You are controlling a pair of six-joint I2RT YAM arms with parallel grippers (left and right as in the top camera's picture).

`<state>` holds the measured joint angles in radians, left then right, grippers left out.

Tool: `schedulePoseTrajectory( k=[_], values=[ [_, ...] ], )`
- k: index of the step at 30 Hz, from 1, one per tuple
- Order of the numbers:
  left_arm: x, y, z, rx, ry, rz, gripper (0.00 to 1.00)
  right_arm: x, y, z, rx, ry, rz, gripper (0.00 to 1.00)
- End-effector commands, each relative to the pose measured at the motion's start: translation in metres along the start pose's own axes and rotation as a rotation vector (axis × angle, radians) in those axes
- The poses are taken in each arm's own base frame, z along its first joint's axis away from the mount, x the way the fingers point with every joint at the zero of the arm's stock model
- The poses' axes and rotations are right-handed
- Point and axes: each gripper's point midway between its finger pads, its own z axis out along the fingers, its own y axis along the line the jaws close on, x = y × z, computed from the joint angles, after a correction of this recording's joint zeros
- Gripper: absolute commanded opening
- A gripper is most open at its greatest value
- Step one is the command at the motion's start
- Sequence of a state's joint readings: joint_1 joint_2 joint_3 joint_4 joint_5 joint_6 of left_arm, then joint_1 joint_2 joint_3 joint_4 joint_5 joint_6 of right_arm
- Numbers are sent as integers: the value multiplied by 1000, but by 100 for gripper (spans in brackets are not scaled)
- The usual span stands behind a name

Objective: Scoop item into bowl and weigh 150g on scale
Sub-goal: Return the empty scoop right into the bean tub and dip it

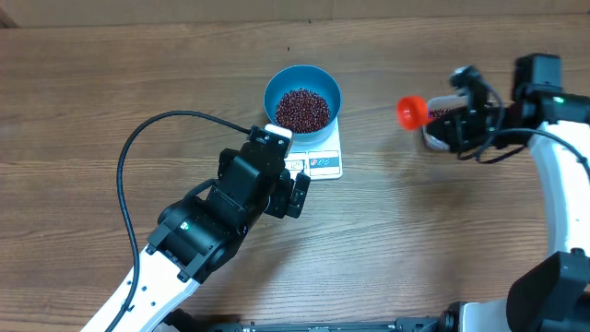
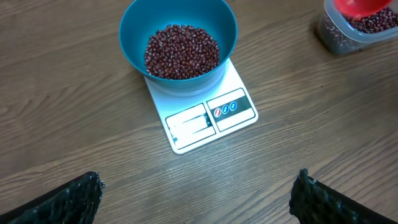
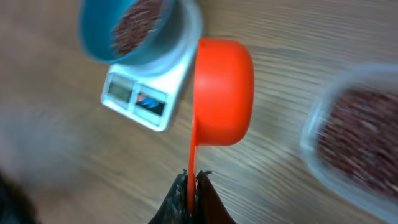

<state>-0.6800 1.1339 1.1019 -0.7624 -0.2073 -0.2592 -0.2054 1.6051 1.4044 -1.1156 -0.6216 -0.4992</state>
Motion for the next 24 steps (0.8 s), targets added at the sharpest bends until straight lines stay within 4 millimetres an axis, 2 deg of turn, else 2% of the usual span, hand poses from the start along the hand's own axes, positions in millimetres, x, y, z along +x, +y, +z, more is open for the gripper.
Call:
schedulePoseTrajectory(
  k=[1,6,15,20,24],
  values=[
    [-1,4,2,-17,-2,-18,100,1,-23,-18,118,-15,57,4],
    [-1,4,2,-17,-2,-18,99,13,-54,-25,295,47,95,4],
    [-1,4,2,-17,-2,-18,100,16,-88,-39,503,56,174,4],
    [-1,4,2,-17,-2,-18,100,17,-91,-39,517,62,182,4],
    [-1,4,2,-17,-2,-17,100,20,-98,-30,509,82,192,4]
  ],
)
